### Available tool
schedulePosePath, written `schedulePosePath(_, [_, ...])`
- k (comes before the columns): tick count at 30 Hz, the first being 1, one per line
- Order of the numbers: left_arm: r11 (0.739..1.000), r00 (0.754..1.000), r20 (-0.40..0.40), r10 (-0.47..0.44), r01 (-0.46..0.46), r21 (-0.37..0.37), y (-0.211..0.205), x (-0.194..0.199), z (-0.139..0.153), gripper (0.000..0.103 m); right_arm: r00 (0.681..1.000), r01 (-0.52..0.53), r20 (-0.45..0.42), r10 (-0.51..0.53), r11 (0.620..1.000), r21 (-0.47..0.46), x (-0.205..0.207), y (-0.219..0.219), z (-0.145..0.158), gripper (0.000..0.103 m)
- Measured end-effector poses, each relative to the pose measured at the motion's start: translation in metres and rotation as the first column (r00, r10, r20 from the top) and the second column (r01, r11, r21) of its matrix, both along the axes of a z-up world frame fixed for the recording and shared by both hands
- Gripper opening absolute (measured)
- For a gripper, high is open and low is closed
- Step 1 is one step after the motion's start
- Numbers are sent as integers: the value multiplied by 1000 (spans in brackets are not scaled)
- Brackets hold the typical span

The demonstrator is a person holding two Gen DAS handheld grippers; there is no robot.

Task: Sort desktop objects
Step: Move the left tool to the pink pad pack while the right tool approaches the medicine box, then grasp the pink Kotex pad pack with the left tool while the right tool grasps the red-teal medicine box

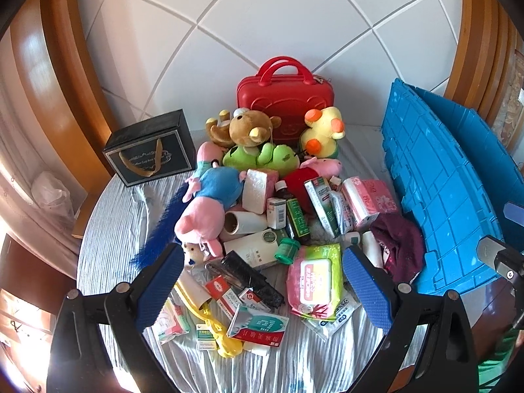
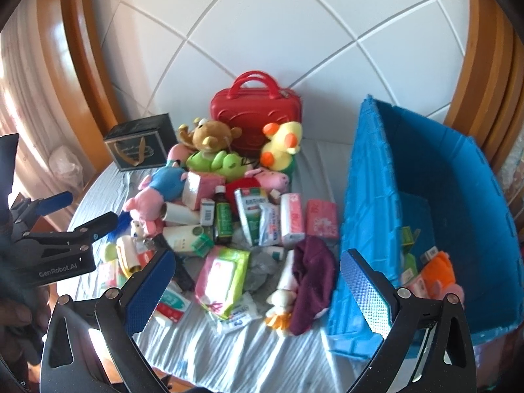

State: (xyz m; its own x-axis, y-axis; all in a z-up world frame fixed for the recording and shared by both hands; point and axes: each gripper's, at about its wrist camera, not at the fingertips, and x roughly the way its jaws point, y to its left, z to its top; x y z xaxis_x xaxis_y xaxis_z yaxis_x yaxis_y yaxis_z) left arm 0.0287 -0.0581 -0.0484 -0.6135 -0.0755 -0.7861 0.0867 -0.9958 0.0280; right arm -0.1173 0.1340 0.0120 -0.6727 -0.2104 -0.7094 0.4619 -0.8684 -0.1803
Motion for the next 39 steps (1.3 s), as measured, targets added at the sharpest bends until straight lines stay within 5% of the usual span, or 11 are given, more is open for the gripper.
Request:
schedulePosePath(8, [994,991,81,110,-109,-22,-63,24,-63,99,993,-32,110,28,999,31,-7,-29,-79,103])
schedulePosePath(19, [970,947,212,242,-241,-29,-151,57,-171,99,975,-121,197,102,989,86,-13,-81,-184,103])
schedulePosePath(30, [933,890,325,321,-357,56,-197,58,-254,99,910,-342,302,284,926,160,-4,-155,-301,103])
schedulePosePath(39, [906,855,378,356,-414,83,-212,48,-290,99,899,-362,339,276,905,222,-16,-169,-353,103])
